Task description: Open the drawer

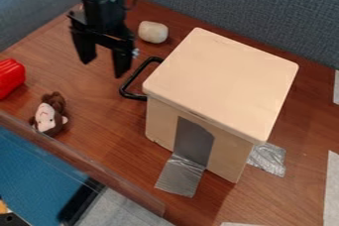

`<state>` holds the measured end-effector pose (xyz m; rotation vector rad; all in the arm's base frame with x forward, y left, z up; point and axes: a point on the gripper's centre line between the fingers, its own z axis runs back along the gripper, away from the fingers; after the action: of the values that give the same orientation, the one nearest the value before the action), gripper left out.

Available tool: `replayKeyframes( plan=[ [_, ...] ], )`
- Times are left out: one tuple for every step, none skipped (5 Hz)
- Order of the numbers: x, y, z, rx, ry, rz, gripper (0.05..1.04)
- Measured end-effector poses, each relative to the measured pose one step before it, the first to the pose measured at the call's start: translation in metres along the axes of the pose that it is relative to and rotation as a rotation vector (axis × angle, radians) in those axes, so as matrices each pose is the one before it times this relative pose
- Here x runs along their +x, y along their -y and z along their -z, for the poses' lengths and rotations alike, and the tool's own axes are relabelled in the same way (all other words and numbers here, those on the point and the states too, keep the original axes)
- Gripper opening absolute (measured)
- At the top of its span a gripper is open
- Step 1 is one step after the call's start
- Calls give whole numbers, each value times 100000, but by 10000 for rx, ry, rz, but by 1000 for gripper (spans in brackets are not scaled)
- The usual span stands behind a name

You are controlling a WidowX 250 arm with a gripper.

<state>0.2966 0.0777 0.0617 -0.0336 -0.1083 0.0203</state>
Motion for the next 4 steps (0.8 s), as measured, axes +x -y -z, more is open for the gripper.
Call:
replayKeyframes(
  plan=[
    [1592, 842, 1223, -103, -94, -495, 1000],
    [1128, 877, 1064, -46, -61, -113, 1000],
    [620, 663, 1017, 79, -95, 212, 943],
    [352, -543, 583, 54, -97, -63, 664]
  ],
)
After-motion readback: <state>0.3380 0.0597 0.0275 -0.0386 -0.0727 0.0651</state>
